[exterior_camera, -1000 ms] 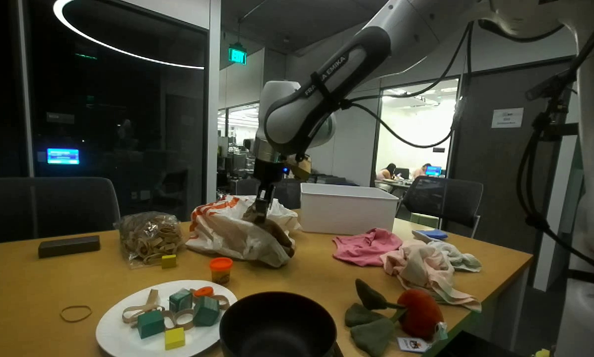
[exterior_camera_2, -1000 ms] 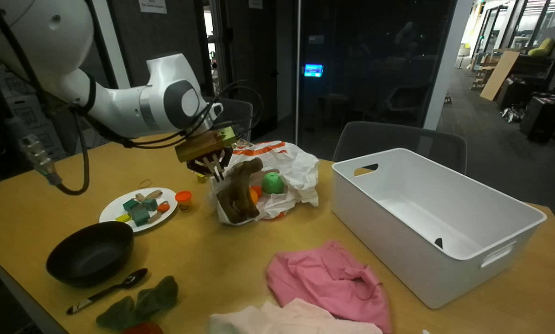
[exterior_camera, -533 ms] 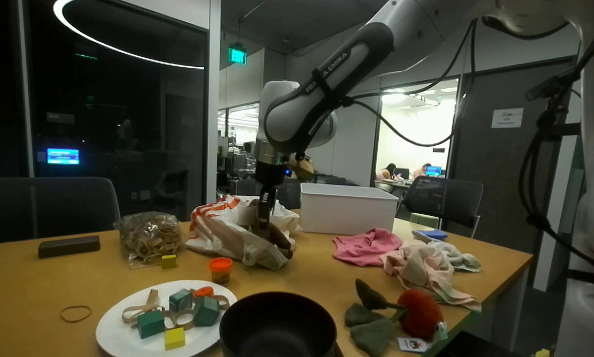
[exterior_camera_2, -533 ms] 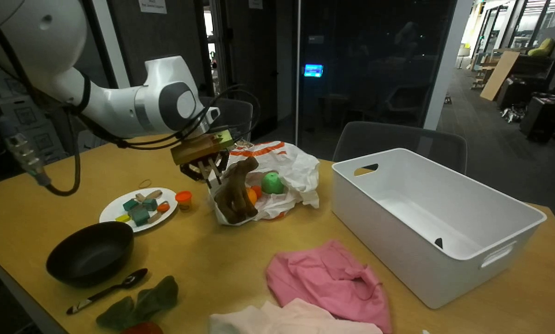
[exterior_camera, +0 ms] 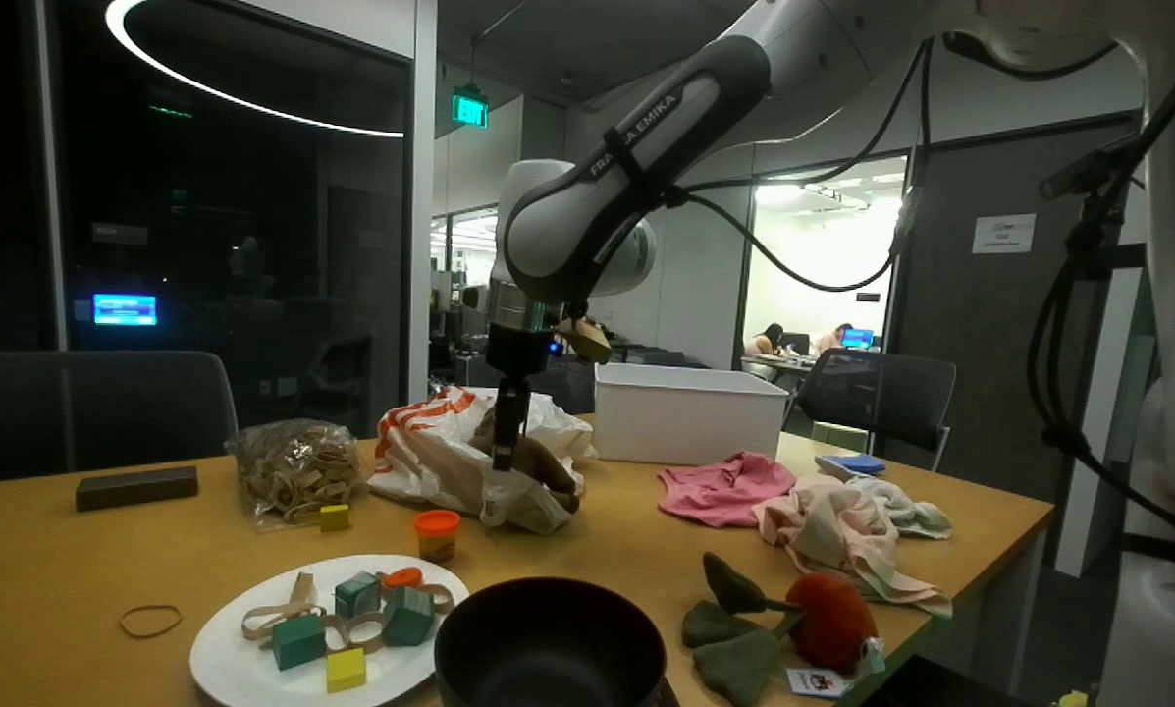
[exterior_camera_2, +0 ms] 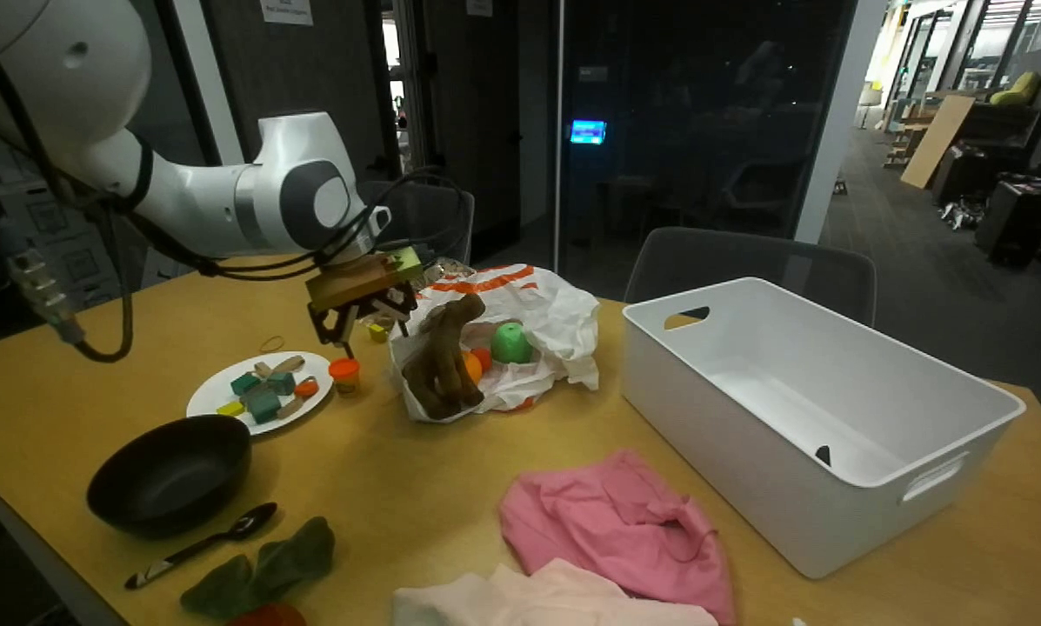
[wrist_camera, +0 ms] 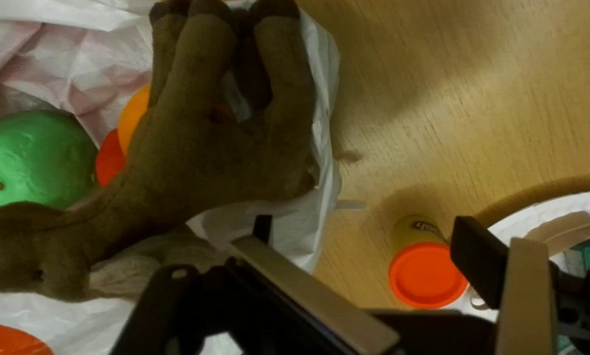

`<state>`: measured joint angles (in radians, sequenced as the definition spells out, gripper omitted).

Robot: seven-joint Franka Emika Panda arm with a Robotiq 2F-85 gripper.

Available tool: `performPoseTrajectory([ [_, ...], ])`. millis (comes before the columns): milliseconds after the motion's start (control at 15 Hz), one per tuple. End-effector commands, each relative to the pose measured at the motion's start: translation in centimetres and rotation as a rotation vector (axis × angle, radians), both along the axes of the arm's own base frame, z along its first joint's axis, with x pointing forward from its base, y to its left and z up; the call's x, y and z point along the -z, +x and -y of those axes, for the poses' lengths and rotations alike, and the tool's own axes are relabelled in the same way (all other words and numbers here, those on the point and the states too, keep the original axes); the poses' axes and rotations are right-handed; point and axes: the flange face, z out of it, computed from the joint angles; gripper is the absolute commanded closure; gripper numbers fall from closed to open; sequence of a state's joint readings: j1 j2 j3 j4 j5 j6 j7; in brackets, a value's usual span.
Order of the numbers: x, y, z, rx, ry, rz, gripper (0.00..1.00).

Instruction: Push the plastic backward, then put the apple and moose toy in the plastic bag

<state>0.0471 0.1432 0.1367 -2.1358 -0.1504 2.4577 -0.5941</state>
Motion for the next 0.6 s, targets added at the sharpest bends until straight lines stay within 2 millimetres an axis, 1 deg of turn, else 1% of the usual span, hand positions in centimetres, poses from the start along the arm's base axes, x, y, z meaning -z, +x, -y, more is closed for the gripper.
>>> performPoseTrajectory([
  [0, 0.9, 1.1, -0.8, -0.039, 0.023, -0.022, 0.00],
  [200, 2.6, 2.2, -0.9, -0.044, 0.008, -0.041, 0.00],
  [533, 4.7, 4.2, -1.2, -0.052, 0.016, -0.067, 0.00],
])
